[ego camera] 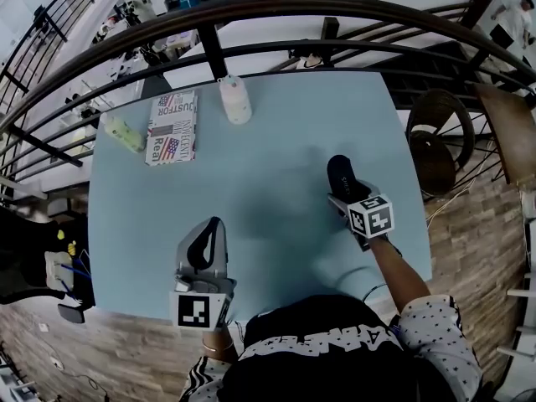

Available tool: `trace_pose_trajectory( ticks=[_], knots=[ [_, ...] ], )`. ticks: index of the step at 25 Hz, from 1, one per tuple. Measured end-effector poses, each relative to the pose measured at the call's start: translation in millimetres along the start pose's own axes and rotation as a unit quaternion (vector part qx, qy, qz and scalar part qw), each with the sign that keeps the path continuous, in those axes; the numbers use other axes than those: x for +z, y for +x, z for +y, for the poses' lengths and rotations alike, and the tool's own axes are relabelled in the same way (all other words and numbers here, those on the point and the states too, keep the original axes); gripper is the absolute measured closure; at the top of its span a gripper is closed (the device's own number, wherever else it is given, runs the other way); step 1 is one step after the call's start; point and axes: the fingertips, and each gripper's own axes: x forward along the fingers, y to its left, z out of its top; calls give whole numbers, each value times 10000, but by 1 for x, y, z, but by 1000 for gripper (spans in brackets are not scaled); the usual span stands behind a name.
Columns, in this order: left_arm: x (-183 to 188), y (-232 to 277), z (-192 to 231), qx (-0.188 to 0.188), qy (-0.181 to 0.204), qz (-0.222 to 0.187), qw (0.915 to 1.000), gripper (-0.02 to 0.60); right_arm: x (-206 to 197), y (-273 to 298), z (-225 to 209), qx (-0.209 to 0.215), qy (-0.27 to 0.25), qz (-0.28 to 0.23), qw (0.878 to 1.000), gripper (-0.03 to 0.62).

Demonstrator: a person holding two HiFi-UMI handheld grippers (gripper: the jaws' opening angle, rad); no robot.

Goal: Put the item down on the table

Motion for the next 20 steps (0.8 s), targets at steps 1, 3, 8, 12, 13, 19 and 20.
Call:
trace_pose_trajectory(
  ticks=[1,3,8,12,13,19,20],
  knots=[
    [0,0,0,1,7,-1,10000,581,-1,1,0,3,0,29,10000,237],
    [0,0,1,6,16,-10,10000,581,-4,3,0,16,-5,92,10000,237],
    [-5,1,3,12,-1,69,10000,581,-9,11,0,34,8,261,9997,237],
    [-3,0,4,35,-18,74,10000,581,-13,12,0,24,-13,396,9992,237],
    [-3,0,4,40,-16,79,10000,581,-14,12,0,37,-12,433,9991,237],
    [-3,-1,3,14,-5,67,10000,581,-24,16,3,101,-20,687,9976,235],
    [-3,-1,3,12,-10,59,10000,581,-25,16,4,97,-28,723,9973,235]
  ],
)
